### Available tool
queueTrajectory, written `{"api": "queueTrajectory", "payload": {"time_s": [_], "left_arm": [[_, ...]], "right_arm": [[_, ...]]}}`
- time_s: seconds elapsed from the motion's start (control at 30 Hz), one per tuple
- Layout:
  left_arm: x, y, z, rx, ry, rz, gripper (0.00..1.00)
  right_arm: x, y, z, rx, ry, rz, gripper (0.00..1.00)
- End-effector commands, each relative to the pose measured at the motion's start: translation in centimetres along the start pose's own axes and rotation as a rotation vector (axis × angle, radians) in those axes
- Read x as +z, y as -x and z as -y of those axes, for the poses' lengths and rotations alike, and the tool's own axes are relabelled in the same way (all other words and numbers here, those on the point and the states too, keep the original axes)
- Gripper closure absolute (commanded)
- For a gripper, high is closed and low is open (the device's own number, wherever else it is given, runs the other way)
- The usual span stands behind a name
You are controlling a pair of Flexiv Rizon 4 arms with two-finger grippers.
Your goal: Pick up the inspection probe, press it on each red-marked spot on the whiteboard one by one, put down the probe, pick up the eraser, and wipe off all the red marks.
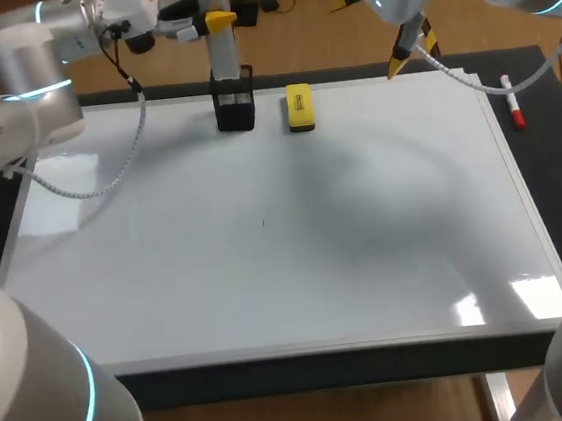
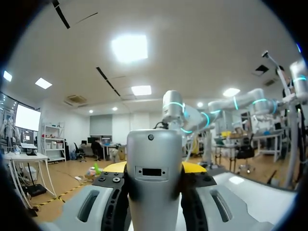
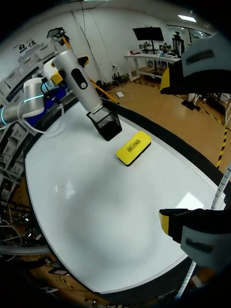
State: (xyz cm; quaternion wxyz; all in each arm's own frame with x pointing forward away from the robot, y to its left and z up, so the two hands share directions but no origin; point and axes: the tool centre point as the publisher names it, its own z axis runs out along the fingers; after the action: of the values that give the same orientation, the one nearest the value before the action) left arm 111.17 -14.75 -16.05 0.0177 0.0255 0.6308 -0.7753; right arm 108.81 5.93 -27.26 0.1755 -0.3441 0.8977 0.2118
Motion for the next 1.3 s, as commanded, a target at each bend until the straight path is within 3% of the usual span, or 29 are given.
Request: {"api": "queueTrajectory", "payload": {"time_s": [0.03, 1.3], "left_arm": [[-0.1, 1.0, -0.6, -0.004, -0.006, -0.093, 1.00], [-1.3, 2.5, -7.1, -0.050, -0.016, -0.087, 1.00]], "right_arm": [[-0.1, 0.0, 0.0, -0.002, -0.003, -0.004, 0.00], [-0.1, 0.0, 0.0, -0.002, -0.003, -0.004, 0.00]]}}
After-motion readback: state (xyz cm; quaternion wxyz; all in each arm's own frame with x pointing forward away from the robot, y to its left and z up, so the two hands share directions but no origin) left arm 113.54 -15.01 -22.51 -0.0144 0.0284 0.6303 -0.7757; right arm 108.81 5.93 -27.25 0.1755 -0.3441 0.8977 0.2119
